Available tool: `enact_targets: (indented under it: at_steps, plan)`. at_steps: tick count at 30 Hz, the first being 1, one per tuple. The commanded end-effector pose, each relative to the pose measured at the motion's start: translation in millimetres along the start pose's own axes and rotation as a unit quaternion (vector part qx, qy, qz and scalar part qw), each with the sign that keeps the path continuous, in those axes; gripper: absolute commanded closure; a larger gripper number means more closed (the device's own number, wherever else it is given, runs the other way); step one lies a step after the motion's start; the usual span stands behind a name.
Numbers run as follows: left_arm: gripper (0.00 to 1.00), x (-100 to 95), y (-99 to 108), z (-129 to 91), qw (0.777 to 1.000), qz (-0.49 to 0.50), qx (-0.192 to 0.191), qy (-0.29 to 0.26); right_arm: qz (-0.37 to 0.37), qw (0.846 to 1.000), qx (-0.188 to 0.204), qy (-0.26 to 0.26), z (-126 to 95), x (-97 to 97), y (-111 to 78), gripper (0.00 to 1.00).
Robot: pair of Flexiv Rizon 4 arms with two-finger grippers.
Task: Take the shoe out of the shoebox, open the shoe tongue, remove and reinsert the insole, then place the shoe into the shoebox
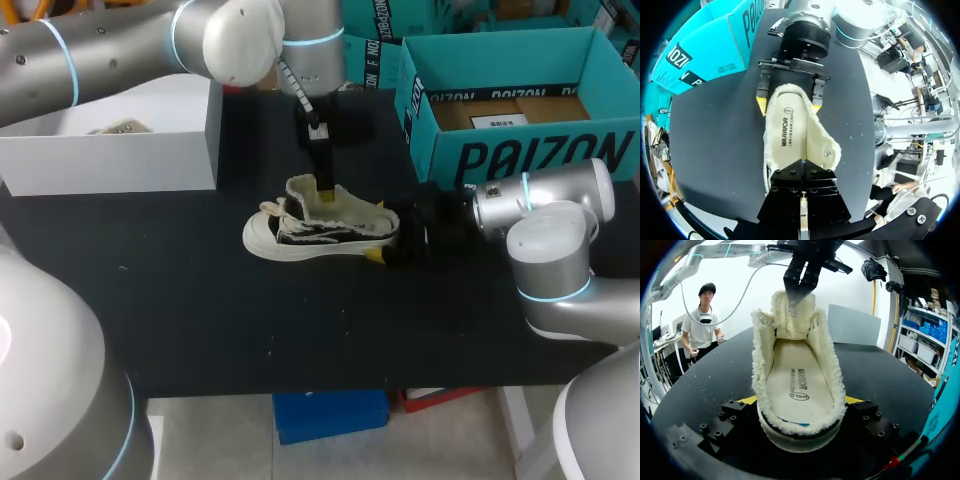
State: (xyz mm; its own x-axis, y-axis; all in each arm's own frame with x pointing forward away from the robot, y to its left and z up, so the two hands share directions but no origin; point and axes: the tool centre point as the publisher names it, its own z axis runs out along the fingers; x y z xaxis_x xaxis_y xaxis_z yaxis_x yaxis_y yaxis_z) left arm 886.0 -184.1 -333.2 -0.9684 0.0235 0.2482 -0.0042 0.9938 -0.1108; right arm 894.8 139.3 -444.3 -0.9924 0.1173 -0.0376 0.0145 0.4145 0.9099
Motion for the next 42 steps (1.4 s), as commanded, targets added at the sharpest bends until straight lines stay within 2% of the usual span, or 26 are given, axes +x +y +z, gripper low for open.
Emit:
enact_targets:
  at_steps: [1, 7, 22, 35, 42]
  plan:
    - [1.00, -2.2, 2.8, -2.3, 1.000, -0.002, 0.006, 0.022, 0.001, 1.000, 0.001, 0.000, -0.3, -0.8, -1.5, 1.00]
    - [1.00, 4.5, 8.5, -5.8, 0.998, -0.002, 0.008, 0.069, 0.001, 1.000, 0.001, 0.000, -0.3, -0.8, -1.5, 1.00]
    - [1.00, 4.0, 10.4, -5.7, 0.997, 0.001, 0.009, 0.071, 0.001, 1.000, 0.001, 0.000, -0.3, -0.8, -1.5, 1.00]
    - [1.00, 4.9, 5.5, 16.7, 0.996, 0.012, 0.022, 0.081, 0.001, 1.000, 0.001, 0.000, -0.3, -0.8, -1.5, 1.00]
    - [1.00, 10.8, -5.1, 32.3, 0.997, 0.025, -0.001, 0.079, 0.001, 1.000, 0.001, 0.000, -0.3, -0.8, -1.5, 1.00]
